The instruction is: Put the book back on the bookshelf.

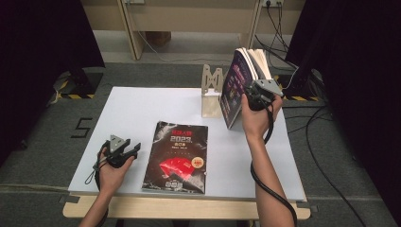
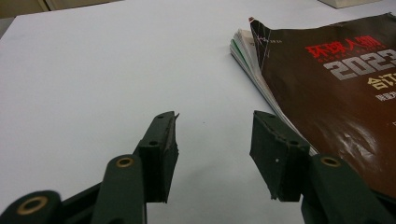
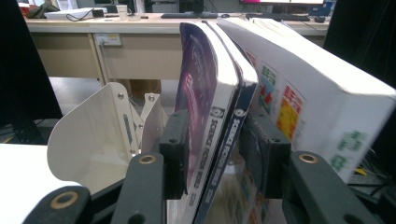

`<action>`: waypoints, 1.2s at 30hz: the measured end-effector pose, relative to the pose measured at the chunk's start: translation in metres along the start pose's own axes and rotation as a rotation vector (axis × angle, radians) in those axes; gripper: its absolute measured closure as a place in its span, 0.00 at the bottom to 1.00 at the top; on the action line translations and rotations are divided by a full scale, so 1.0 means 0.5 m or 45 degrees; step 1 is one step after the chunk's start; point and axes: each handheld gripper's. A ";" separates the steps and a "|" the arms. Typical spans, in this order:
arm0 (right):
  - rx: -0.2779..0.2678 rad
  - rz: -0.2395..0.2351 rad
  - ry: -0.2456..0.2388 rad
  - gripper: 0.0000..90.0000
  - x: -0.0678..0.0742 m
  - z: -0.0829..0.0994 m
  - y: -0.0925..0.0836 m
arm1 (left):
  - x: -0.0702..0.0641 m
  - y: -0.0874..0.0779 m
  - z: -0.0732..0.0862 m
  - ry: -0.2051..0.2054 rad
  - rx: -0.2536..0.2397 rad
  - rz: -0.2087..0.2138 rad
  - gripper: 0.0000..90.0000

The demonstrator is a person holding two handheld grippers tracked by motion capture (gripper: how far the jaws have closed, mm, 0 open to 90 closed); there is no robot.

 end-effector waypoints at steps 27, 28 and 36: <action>0.045 -0.075 0.006 0.69 0.037 -0.033 0.085 | 0.000 0.002 0.000 0.005 0.002 0.004 0.56; 0.051 -0.067 0.004 0.67 0.036 -0.034 0.088 | 0.000 0.001 0.000 0.002 0.001 0.004 0.56; 0.099 -0.058 0.067 0.71 0.033 -0.045 0.110 | 0.000 0.002 0.000 0.004 0.002 0.006 0.56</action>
Point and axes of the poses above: each handheld gripper's, and its own axes: y roughly forward along the jaws, z roughly out of its underside, x roughly to its left, and after that the axes turned 7 degrees about -z, right-handed
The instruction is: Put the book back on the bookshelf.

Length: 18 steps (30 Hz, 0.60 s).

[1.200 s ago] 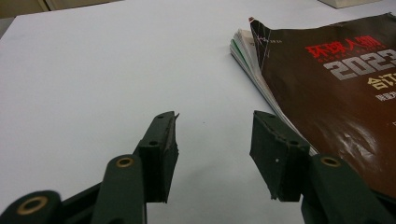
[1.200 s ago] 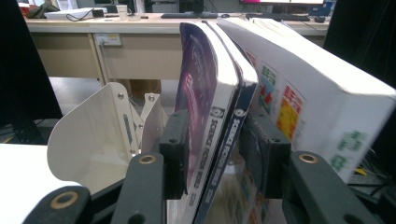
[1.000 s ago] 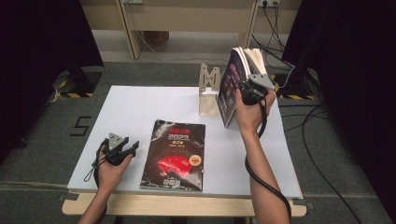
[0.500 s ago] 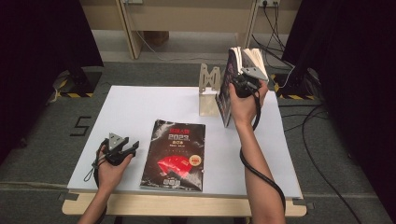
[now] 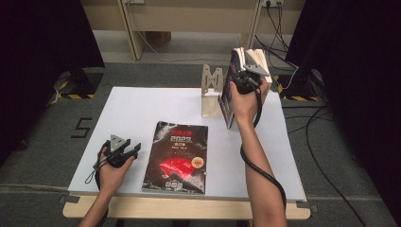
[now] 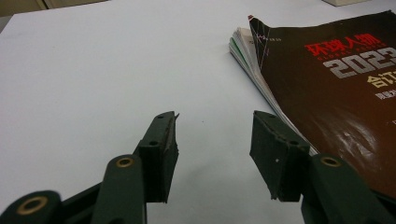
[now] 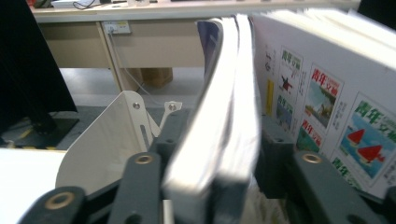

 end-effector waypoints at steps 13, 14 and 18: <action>0.002 0.013 -0.018 0.86 -0.016 -0.007 -0.001 | 0.000 0.000 0.000 0.002 0.008 0.002 0.56; -0.011 0.018 -0.028 0.86 -0.014 -0.007 -0.002 | 0.000 0.000 0.000 0.001 0.006 0.004 0.56; -0.066 0.044 -0.076 0.86 -0.011 -0.011 -0.010 | -0.002 0.001 -0.001 0.011 0.016 0.002 0.56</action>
Point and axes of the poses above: each handheld gripper's, and its own axes: y roughly forward along the jaws, z roughly out of its underside, x roughly to its left, and after that the axes turned 7 degrees about -z, right-handed
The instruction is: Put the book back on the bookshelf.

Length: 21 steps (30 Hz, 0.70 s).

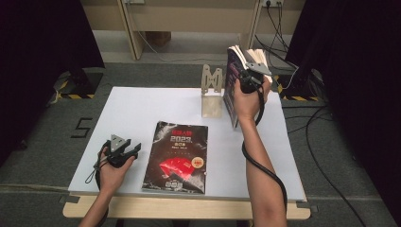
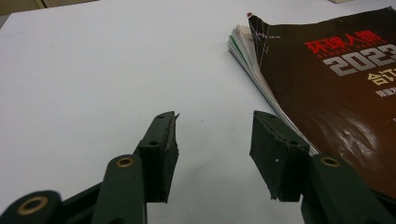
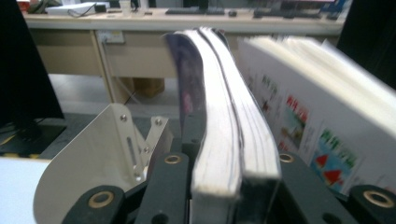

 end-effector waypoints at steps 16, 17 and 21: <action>-0.069 0.067 -0.029 0.84 0.016 0.028 0.002 | -0.001 -0.002 0.001 0.010 -0.017 0.007 0.56; -0.066 0.066 -0.032 0.83 0.015 0.028 0.001 | -0.001 -0.002 0.001 0.013 -0.017 0.007 0.56; -0.071 0.071 -0.051 0.78 0.010 0.022 -0.009 | -0.003 -0.002 0.001 0.016 -0.017 0.003 0.56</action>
Point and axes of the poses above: each handheld gripper's, and its own axes: y roughly forward along the jaws, z roughly out of its underside, x roughly to its left, and after that the axes turned 7 degrees about -z, right-handed
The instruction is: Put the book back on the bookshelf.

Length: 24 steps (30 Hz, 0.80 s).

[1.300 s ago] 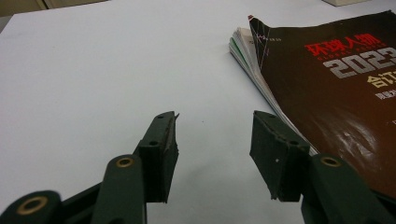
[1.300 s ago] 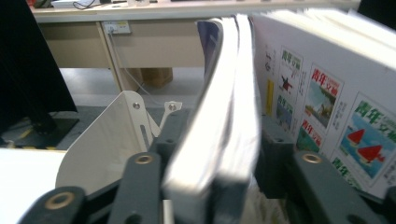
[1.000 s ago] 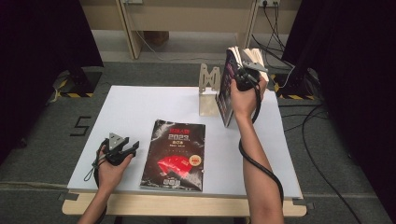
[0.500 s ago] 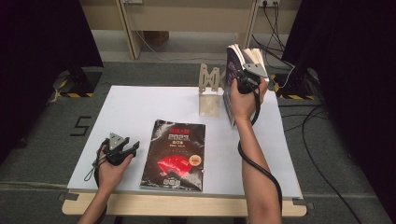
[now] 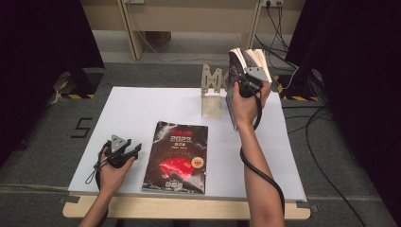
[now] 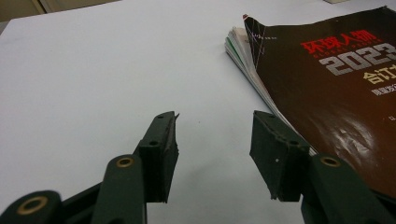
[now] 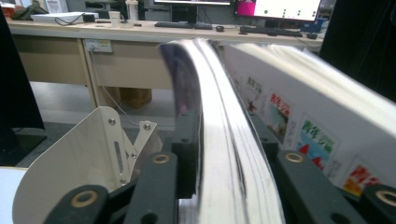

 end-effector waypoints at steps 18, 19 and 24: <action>0.070 -0.053 0.049 0.84 -0.003 -0.014 -0.019 | 0.000 0.000 0.000 0.000 -0.001 -0.001 0.56; 0.078 -0.054 0.064 0.84 -0.003 -0.016 -0.019 | 0.000 0.000 0.000 -0.001 -0.002 -0.001 0.56; 0.098 -0.024 0.122 0.85 -0.006 -0.024 -0.013 | 0.000 0.000 0.000 0.001 0.000 0.002 0.56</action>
Point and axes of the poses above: each handheld gripper's, and its own axes: y roughly forward along the jaws, z roughly out of its underside, x roughly to its left, and after that the axes turned 7 degrees about -z, right-handed
